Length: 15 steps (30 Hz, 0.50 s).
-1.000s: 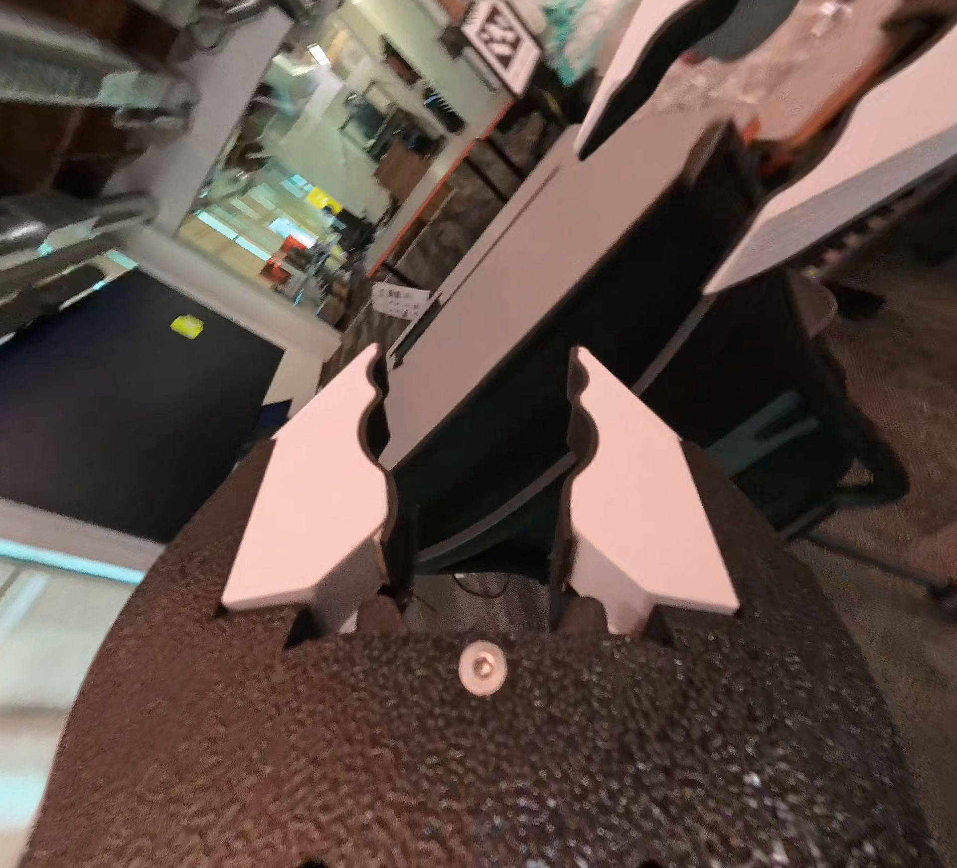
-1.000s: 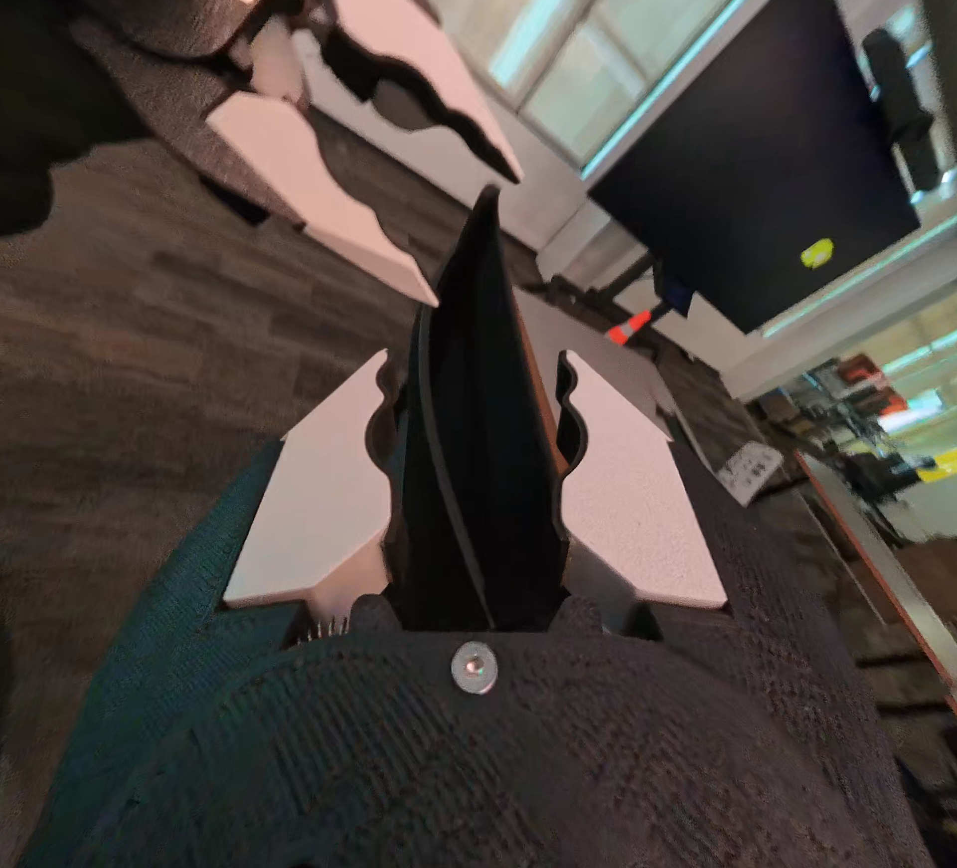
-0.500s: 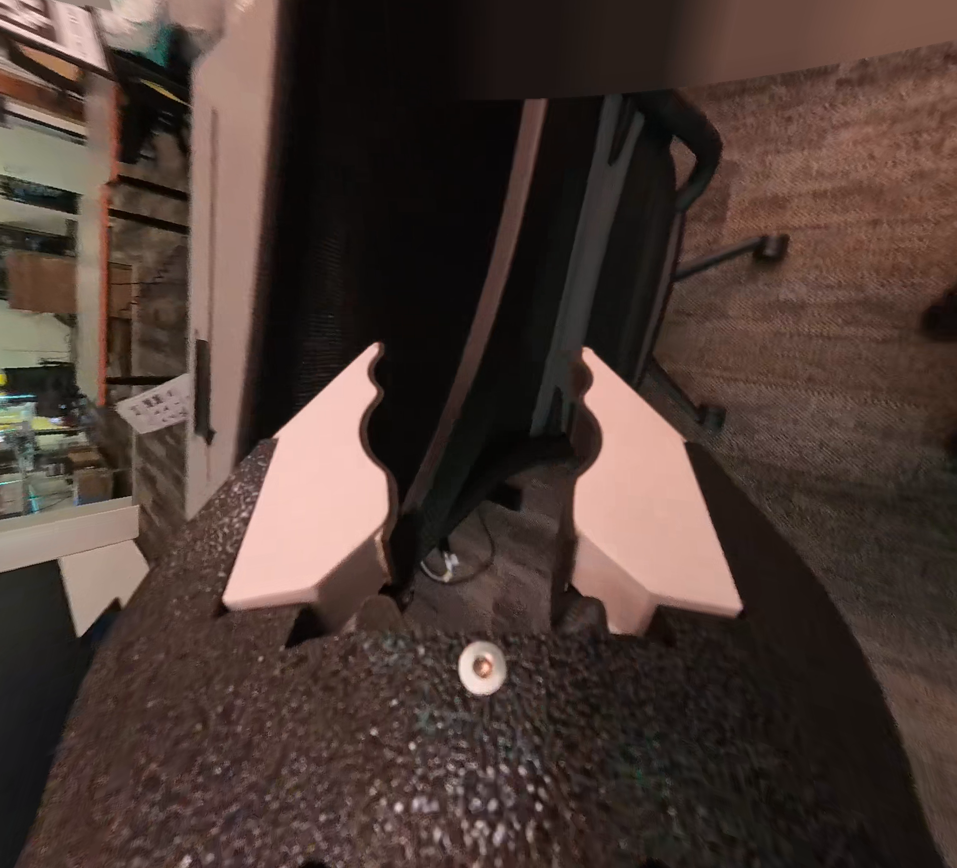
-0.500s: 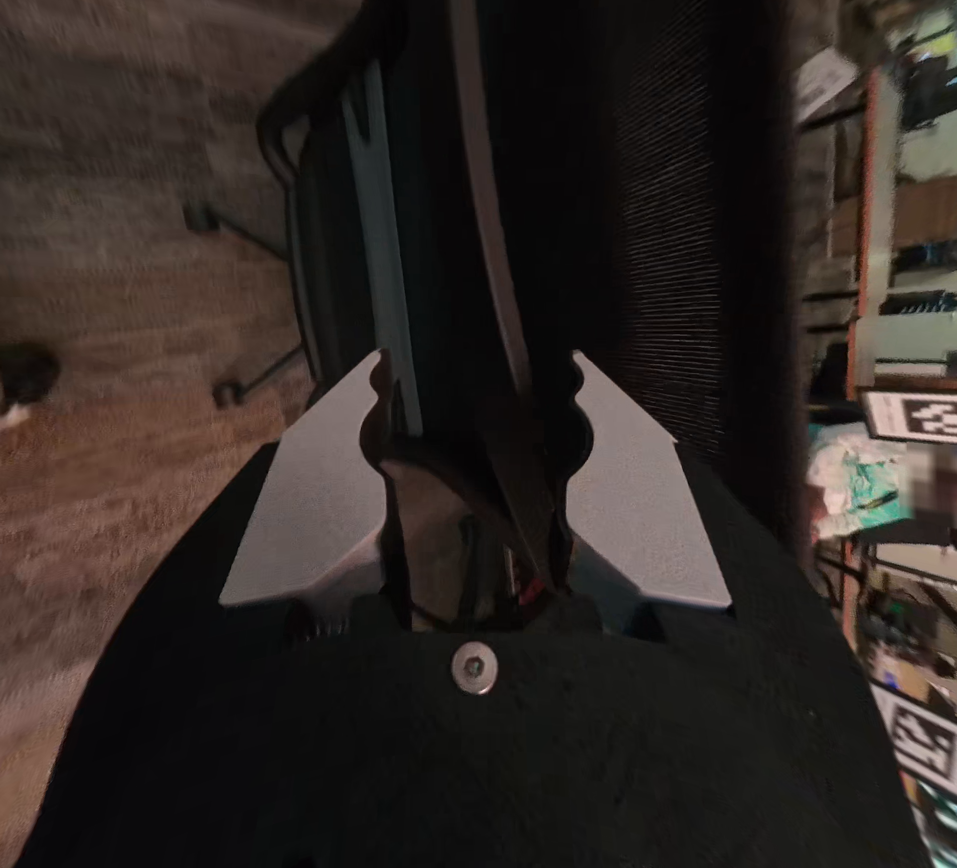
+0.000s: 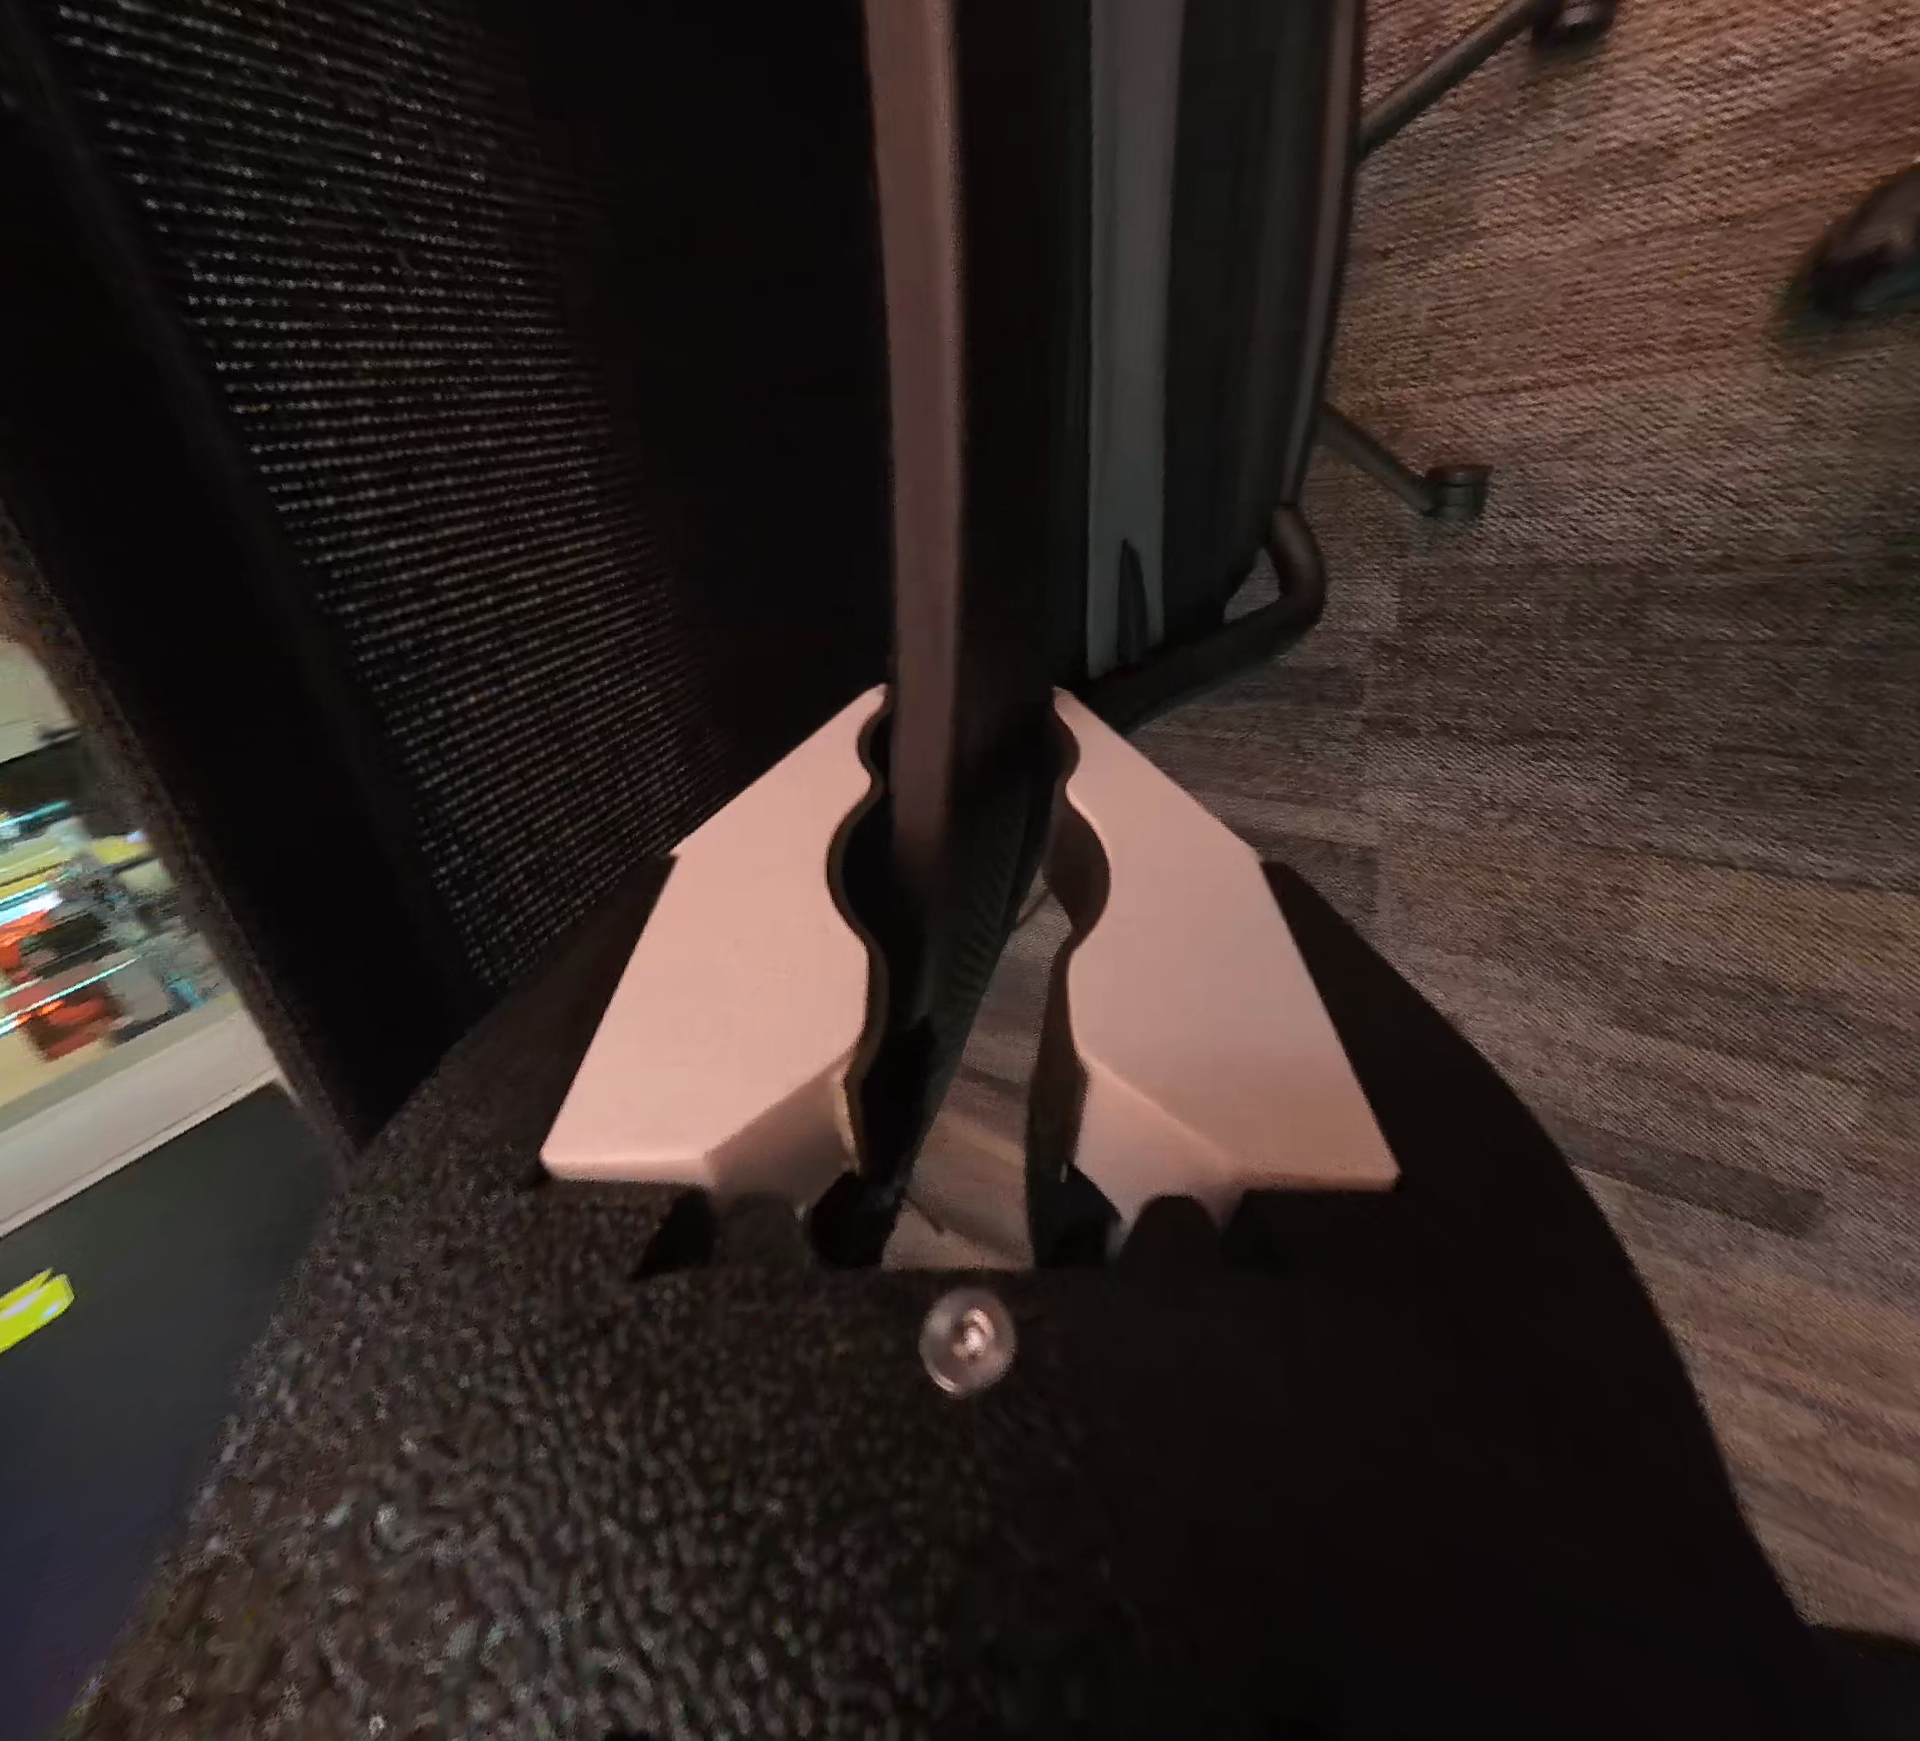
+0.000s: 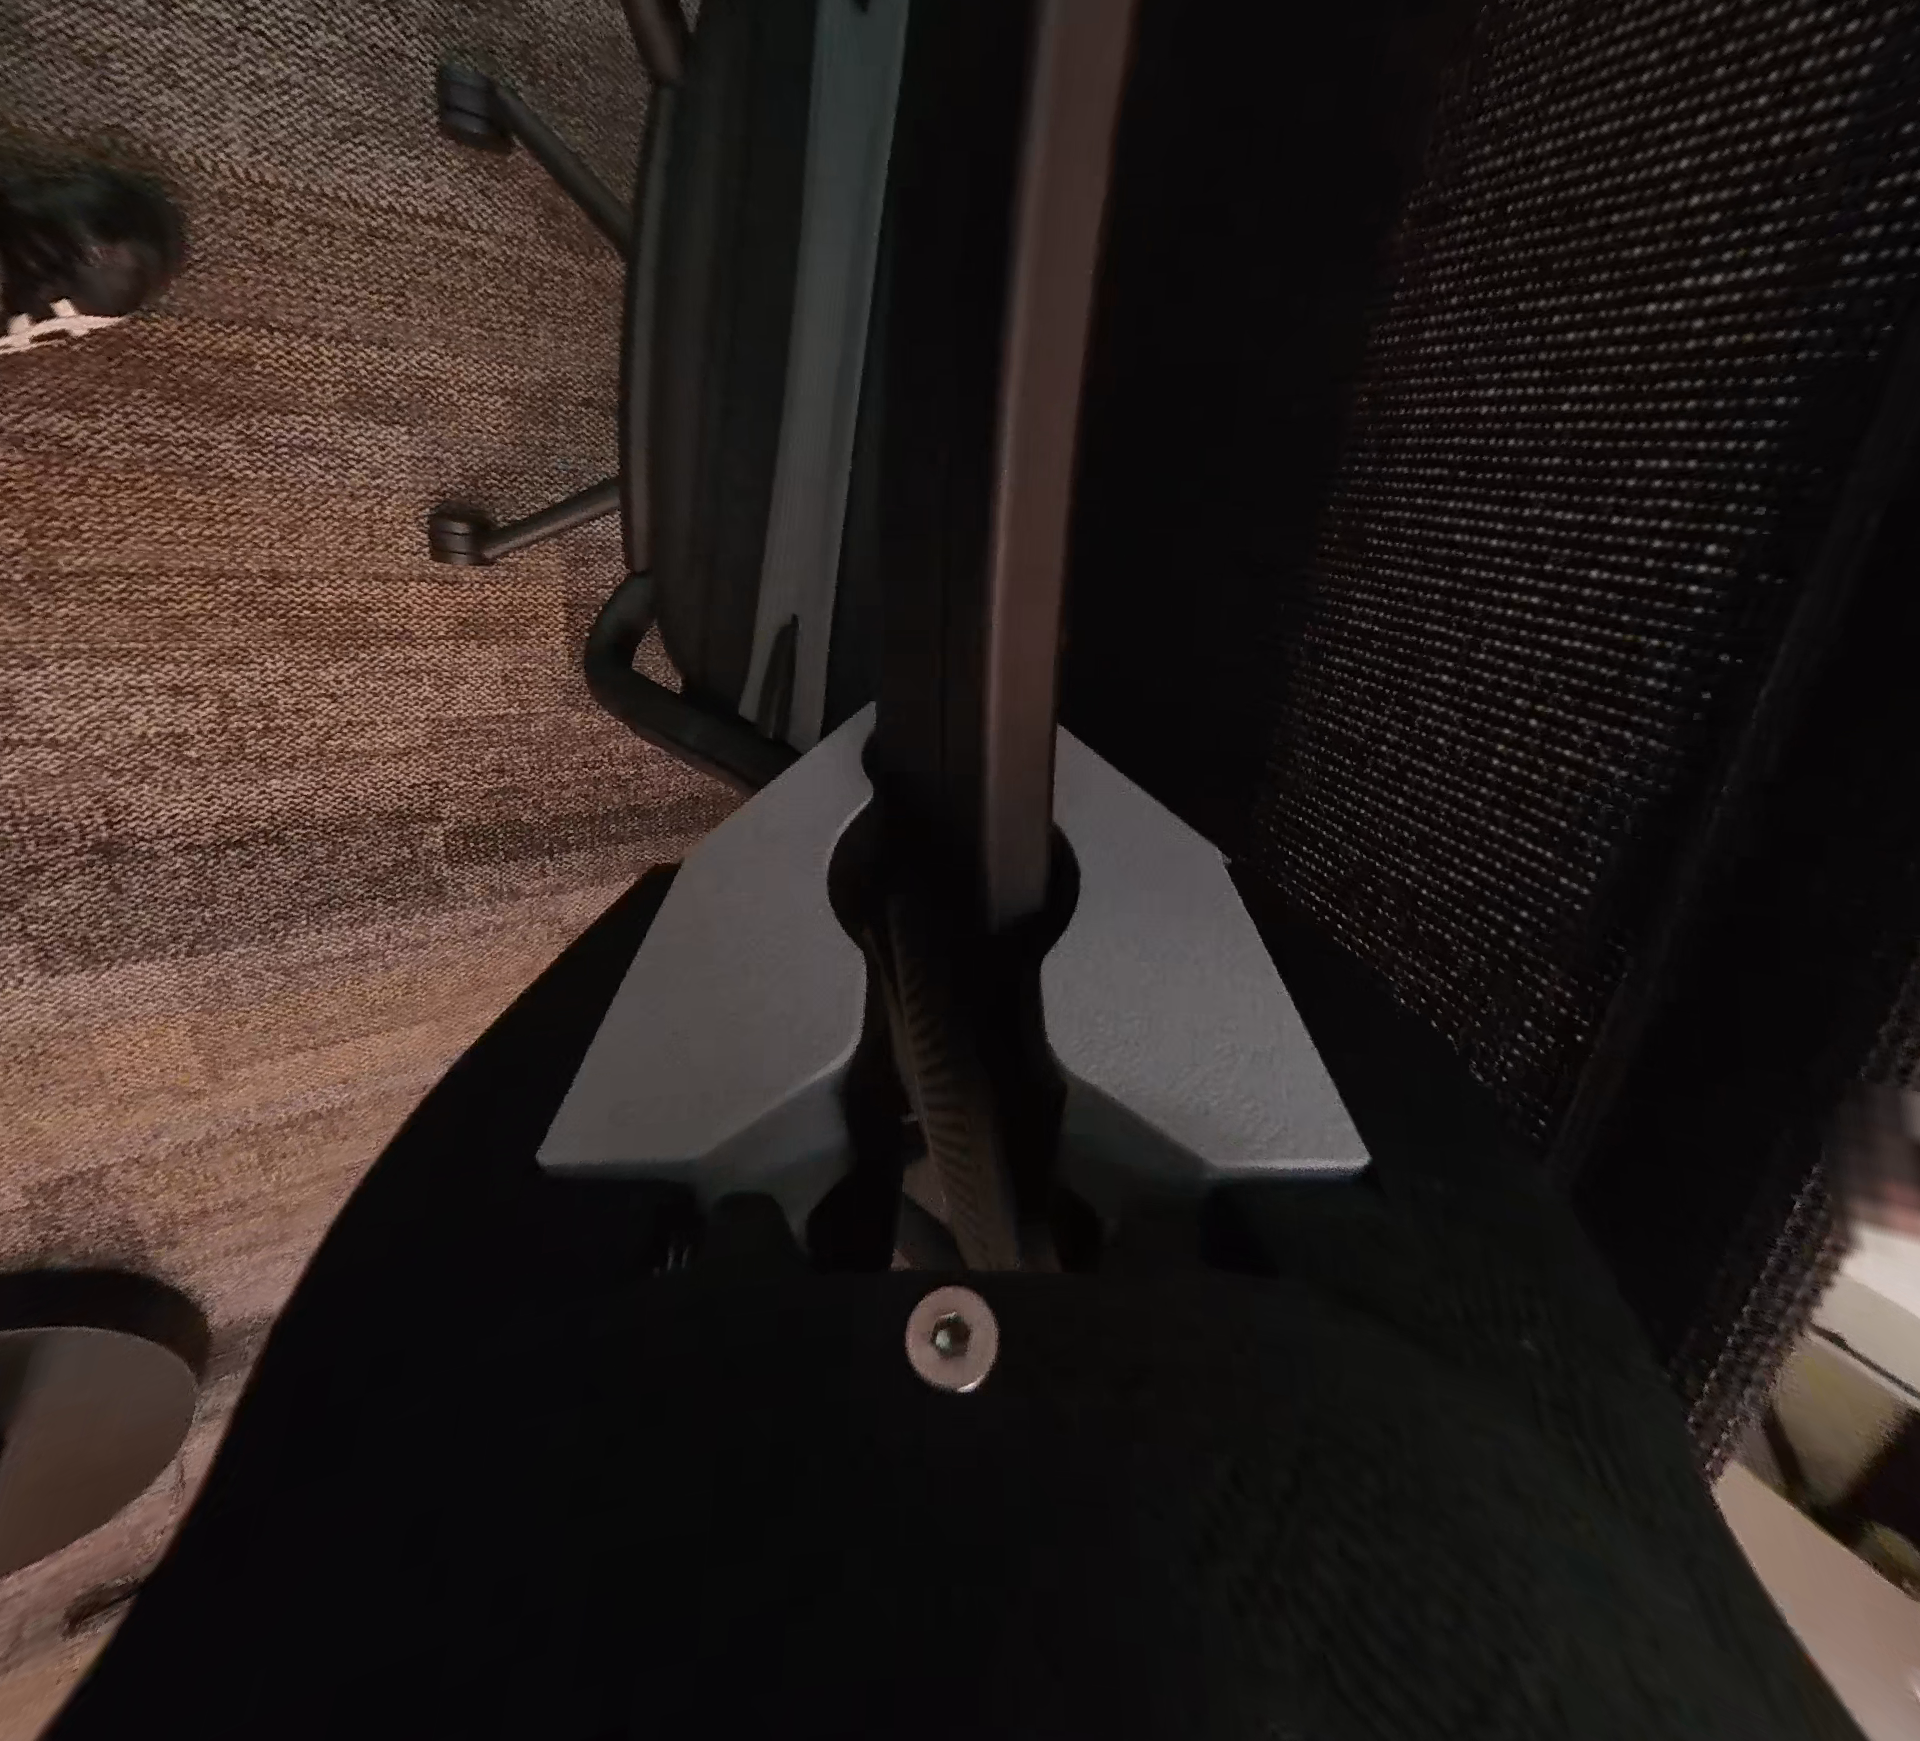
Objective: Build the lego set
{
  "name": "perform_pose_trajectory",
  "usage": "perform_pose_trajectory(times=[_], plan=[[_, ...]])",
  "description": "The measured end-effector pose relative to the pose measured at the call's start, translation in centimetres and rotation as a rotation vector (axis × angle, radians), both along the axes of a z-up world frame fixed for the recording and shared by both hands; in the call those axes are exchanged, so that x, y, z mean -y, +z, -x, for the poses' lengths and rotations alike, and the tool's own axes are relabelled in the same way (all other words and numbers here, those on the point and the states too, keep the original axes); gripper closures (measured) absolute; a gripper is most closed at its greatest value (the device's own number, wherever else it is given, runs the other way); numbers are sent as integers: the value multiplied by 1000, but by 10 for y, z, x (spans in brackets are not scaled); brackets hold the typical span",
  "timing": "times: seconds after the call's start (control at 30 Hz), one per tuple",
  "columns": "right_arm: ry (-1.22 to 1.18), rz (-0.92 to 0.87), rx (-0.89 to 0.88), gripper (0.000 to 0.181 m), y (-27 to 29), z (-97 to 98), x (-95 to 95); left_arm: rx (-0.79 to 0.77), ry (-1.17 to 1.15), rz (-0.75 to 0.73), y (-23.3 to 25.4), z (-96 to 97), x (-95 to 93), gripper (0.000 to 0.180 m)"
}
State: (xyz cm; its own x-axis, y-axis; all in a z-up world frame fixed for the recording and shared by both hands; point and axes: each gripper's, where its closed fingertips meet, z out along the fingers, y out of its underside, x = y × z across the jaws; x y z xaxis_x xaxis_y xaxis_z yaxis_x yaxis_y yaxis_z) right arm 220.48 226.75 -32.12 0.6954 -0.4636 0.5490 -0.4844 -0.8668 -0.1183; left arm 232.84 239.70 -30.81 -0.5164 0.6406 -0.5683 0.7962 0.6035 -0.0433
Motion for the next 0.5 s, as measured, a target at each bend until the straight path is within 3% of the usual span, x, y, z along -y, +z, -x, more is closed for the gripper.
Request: perform_pose_trajectory(times=[0.5], plan=[[0,-1,-3,163,-1,-64,76,-36,28,-57,-2,-58,68,159]])
